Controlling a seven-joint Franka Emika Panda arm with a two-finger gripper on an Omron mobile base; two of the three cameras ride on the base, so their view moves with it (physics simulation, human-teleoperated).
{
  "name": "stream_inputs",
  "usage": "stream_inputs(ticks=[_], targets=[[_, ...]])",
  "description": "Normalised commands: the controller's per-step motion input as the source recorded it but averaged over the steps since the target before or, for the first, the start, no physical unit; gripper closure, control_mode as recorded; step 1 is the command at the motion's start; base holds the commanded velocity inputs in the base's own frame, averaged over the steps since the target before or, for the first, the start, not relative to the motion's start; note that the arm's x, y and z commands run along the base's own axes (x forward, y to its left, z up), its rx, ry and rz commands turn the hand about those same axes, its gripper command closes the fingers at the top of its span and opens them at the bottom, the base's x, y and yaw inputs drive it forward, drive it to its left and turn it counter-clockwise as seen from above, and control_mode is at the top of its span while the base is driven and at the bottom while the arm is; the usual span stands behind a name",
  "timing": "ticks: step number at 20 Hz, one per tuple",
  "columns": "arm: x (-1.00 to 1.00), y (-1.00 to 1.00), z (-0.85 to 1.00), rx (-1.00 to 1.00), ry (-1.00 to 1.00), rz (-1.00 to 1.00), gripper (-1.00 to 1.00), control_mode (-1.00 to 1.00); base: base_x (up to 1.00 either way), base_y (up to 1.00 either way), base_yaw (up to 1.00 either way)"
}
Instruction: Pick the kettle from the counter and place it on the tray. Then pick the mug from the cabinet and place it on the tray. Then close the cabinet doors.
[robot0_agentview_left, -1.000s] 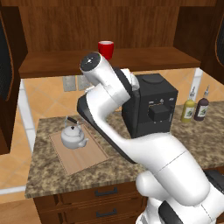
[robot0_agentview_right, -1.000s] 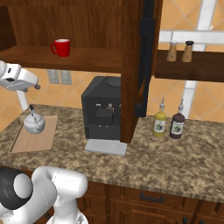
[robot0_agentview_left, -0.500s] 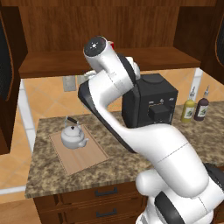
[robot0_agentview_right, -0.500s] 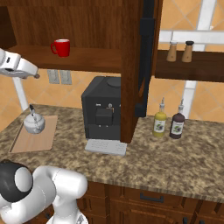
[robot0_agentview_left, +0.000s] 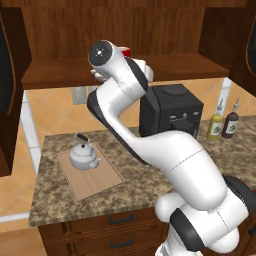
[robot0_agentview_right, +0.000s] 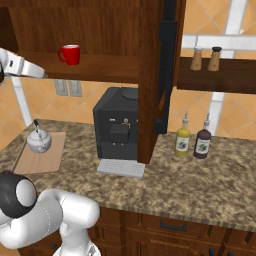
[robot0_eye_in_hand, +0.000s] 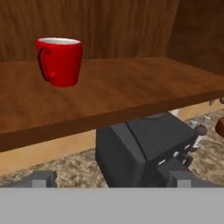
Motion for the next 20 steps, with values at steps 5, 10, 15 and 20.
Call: stream_inputs(ticks=[5,10,15,20], targets=[[0.40,-0.01,0.19,0.09,-0.10,-0.04,-1.00,-1.00,0.00,0.00,0.00],[0.52,0.14,0.00,-0.03,0.28,0.00,-1.00,-1.00,0.00,0.00,0.00],[0.59,0.11,0.00,-0.01,0.24,0.00,-1.00,-1.00,0.00,0.00,0.00],[0.40,0.21,-0.01,0.00,0.01,0.00,-1.00,-1.00,0.00,0.00,0.00]])
